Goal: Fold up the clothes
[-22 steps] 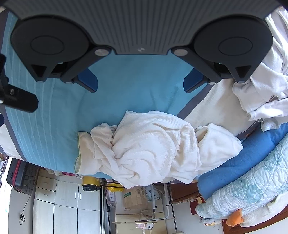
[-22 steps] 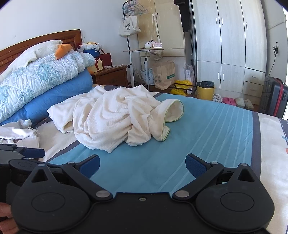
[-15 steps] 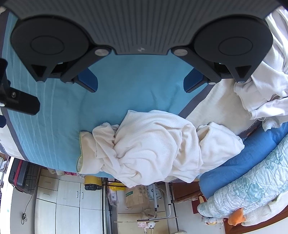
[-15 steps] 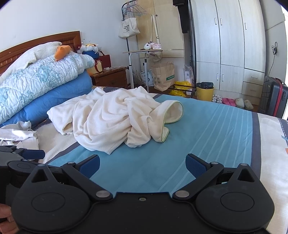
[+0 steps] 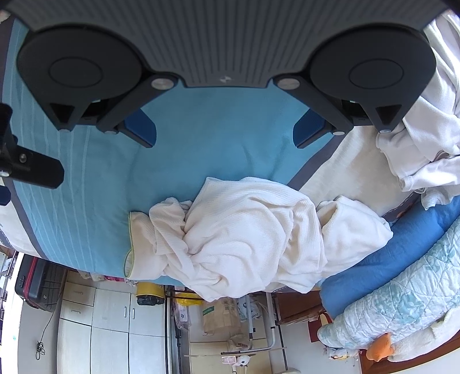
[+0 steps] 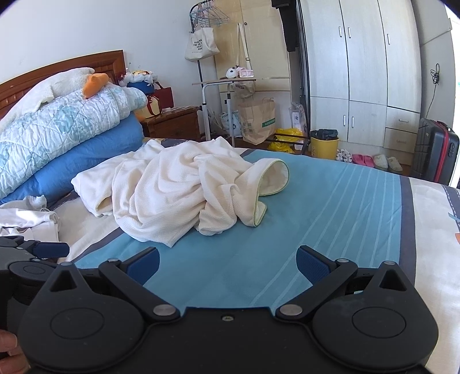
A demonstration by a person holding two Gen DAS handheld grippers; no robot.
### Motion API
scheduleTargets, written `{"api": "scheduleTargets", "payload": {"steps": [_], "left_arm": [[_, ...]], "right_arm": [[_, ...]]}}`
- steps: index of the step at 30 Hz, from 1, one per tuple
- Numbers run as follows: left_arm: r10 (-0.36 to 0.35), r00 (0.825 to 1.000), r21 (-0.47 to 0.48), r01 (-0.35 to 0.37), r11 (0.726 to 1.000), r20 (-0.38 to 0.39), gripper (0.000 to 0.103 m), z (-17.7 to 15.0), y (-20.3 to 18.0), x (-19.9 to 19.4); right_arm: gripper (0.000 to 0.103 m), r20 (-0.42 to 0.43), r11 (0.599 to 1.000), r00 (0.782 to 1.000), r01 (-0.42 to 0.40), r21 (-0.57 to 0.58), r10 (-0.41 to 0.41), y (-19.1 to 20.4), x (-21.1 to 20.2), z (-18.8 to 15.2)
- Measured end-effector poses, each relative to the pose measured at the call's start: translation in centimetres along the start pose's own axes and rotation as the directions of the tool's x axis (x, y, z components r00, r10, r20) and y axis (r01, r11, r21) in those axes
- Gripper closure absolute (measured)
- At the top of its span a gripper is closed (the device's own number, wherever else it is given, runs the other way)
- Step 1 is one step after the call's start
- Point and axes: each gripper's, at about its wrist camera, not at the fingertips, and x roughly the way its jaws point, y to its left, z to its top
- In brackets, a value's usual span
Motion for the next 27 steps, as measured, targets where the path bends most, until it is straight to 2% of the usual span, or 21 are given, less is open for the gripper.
{"api": "scheduleTargets", "payload": {"steps": [27], "left_arm": [[0.012, 1.0, 0.009, -0.011, 1.0, -0.025, 0.0, -0.17, -0.13, 0.51]], "right_arm": [[0.0, -0.005, 1.0, 1.0, 0.011, -0.002, -0.011, -0.06, 0.05, -0.2]]}}
